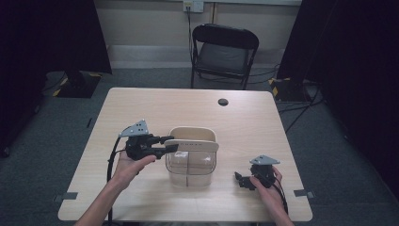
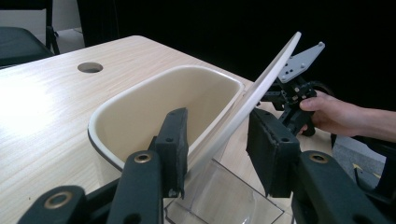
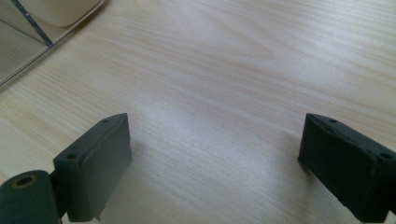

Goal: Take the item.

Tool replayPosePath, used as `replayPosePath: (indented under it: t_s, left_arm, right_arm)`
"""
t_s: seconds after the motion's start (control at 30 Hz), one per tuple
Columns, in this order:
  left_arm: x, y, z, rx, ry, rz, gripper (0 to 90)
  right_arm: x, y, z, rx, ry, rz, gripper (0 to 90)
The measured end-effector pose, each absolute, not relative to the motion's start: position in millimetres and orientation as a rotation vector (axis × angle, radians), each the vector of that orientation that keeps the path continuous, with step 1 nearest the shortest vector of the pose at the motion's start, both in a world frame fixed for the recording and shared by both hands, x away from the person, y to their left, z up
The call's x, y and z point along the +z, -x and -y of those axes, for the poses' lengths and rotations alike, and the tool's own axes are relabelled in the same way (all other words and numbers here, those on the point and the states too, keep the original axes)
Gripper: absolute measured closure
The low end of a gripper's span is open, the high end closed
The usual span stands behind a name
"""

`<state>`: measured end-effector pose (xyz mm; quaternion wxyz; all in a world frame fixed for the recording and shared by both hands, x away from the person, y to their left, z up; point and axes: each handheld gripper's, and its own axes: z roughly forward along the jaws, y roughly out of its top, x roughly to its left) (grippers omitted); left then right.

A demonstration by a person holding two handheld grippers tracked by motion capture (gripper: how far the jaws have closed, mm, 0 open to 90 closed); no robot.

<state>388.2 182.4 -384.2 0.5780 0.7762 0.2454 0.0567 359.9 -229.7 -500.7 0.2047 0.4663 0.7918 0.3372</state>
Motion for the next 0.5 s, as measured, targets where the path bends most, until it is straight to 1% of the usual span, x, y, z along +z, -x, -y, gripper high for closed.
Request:
replayPosePath:
  t_s: [0.5]
  left_arm:
    - [-384.8,-390.1,-182.5,0.137,-1.836,-0.581,59.8]
  right_arm:
    - [-500.7,-359.9,229.7,0.940,-1.299,-2.208,8.6]
